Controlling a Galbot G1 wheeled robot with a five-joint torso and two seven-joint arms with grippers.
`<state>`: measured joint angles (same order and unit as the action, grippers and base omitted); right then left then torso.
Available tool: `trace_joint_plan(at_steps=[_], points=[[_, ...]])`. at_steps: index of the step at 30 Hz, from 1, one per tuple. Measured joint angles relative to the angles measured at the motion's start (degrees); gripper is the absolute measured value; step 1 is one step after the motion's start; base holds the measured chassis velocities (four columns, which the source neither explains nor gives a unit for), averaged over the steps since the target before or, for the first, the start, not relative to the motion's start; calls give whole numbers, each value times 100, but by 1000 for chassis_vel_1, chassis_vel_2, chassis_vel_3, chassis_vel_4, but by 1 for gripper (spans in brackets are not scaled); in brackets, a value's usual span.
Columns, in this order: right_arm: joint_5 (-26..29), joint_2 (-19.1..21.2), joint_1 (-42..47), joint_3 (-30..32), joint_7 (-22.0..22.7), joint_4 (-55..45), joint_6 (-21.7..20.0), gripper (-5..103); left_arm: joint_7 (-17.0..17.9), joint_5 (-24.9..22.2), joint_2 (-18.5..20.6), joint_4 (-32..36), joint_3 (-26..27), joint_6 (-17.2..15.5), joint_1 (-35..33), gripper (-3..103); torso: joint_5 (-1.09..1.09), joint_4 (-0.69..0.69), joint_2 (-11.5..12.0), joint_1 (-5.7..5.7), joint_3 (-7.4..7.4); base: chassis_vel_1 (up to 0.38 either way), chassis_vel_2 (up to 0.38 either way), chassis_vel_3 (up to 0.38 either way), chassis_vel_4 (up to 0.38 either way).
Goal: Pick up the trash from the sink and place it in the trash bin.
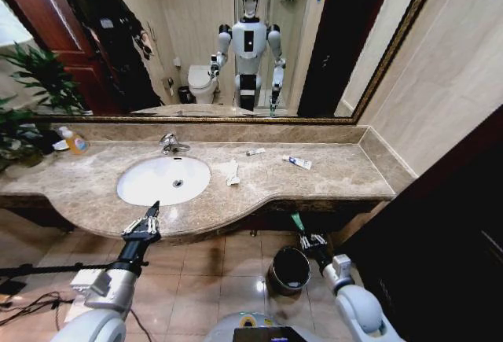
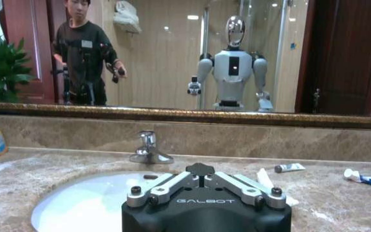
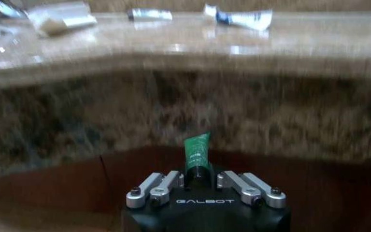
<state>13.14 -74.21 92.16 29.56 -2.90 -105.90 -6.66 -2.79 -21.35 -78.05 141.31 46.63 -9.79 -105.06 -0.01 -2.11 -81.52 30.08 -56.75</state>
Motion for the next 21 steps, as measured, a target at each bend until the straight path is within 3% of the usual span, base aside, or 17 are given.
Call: trace_joint_plan(at_steps=[7, 21], points=[[-396, -290, -397, -49, -35, 1205, 353, 21, 0, 0, 0, 0, 0, 0, 0, 0, 2, 0, 1, 0, 0, 0, 0, 0, 0], [-758, -410, -1086, -167, 24, 3314, 964, 21, 0, 0, 0, 0, 0, 0, 0, 0, 1, 0, 1, 0, 0, 0, 0, 0, 0]])
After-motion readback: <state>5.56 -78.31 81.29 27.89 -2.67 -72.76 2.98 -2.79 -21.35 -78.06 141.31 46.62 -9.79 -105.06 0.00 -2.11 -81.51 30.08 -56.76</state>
